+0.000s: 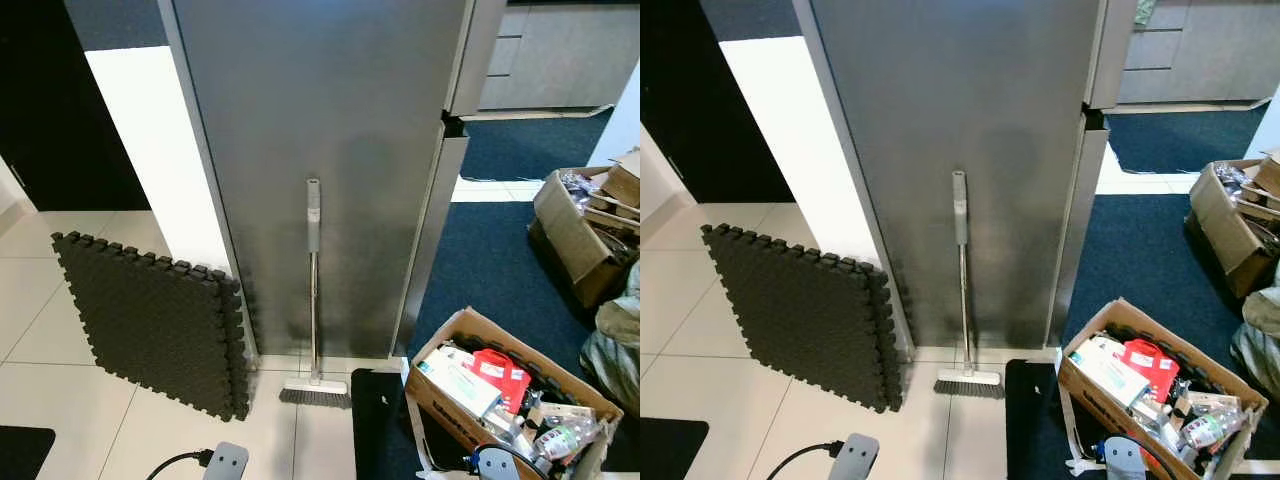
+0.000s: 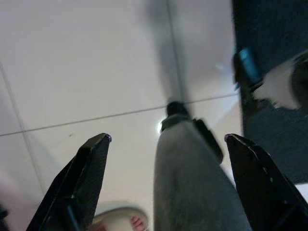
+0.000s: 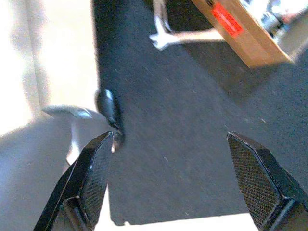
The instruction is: Sweep floor
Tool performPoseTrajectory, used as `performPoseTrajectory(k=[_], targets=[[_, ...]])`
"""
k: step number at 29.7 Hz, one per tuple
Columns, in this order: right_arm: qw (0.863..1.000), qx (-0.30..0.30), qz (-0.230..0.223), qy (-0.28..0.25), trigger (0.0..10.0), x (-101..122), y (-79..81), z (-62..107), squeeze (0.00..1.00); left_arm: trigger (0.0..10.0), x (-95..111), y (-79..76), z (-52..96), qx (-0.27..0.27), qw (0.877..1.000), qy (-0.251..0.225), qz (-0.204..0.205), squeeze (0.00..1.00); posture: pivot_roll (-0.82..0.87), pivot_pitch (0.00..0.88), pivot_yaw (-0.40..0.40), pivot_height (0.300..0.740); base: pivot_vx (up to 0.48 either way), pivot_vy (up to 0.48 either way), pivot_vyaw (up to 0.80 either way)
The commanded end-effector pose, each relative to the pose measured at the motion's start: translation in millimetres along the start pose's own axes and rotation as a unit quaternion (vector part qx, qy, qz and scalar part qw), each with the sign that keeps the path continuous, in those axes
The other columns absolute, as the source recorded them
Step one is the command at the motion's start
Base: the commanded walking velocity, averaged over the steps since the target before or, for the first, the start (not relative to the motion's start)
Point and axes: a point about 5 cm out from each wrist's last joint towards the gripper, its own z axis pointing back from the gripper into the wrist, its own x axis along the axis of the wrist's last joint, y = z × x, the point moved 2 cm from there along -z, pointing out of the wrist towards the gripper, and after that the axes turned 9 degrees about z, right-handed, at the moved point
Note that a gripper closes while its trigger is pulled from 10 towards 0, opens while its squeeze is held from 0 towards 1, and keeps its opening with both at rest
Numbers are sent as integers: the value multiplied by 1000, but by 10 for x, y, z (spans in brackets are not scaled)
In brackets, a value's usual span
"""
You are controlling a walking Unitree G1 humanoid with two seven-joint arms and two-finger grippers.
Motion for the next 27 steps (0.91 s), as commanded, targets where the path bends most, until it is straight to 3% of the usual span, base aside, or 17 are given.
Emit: performPoseTrajectory(k=[1,9,16,19,27], targets=[[1000,3,-4,12,10000,-63,7,7,0,10000,34,27,-2,1,1000,-3,-6,0,-106,11,46,740,0,0,-800],[1000,7,1,6,10000,19,57,-8,0,10000,54,33,-4,2,1000,-5,-10,0,-103,0,49,740,0,0,-200],[1000,19,8,7,10000,-2,209,-7,0,10000,40,52,-3,9,1000,-1,2,0,-99,0,49,740,0,0,-800],[1000,21,11,9,10000,-19,238,-5,0,10000,33,61,-2,11,1000,1,2,0,-97,0,50,740,0,0,0],[1000,21,13,9,10000,-39,189,-1,0,10000,21,73,0,13,1000,3,5,0,-93,0,50,740,0,0,-200]])
